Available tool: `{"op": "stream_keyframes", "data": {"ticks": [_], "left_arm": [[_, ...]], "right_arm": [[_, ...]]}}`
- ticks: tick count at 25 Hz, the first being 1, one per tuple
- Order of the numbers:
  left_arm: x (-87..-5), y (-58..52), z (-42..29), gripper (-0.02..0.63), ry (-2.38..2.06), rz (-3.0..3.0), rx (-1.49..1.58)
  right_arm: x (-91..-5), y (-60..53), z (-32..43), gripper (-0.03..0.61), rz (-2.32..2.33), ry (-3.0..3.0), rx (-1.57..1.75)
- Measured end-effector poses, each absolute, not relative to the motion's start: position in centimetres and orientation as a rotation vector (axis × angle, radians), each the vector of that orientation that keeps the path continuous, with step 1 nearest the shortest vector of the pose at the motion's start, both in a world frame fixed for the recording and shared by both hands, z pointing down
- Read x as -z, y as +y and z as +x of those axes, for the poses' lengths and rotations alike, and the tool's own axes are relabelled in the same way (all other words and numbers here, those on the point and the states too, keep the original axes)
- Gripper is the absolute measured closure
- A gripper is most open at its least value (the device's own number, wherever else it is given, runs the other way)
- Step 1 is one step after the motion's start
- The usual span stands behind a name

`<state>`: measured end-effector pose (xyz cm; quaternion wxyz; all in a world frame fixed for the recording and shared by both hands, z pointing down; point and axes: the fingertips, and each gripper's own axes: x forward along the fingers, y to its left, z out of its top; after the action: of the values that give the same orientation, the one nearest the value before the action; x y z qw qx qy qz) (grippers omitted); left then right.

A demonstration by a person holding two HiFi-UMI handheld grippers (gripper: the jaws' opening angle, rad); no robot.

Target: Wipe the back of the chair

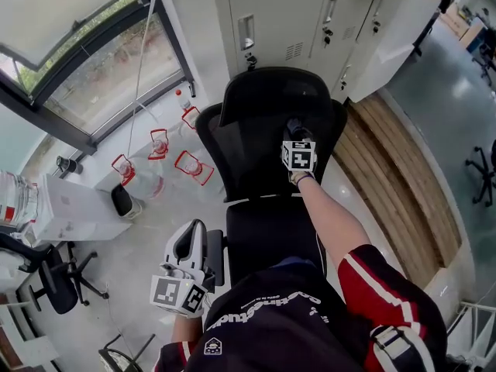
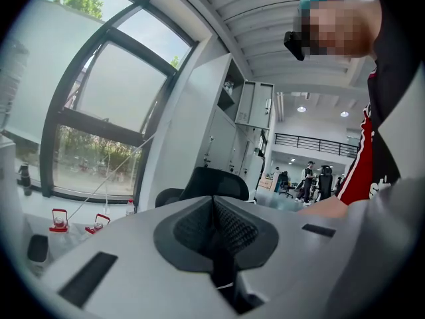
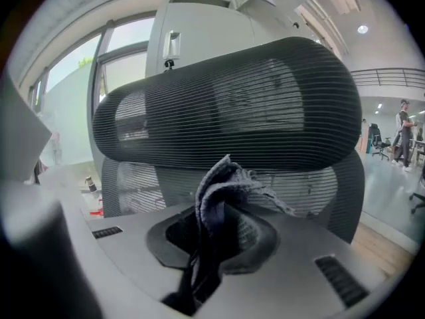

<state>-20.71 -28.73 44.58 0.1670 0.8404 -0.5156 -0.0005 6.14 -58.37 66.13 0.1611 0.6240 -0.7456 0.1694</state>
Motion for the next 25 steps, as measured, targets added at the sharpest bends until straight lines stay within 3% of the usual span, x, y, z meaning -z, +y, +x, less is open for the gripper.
{"op": "stream_keyframes", "data": {"ticks": [25], "left_arm": [[-44.7, -24.9, -27.3, 0.586, -1.722, 2.204, 0.015]], "right_arm": [[-65.8, -56.6, -21.2, 0.508, 1.198, -2.48, -0.434]]}}
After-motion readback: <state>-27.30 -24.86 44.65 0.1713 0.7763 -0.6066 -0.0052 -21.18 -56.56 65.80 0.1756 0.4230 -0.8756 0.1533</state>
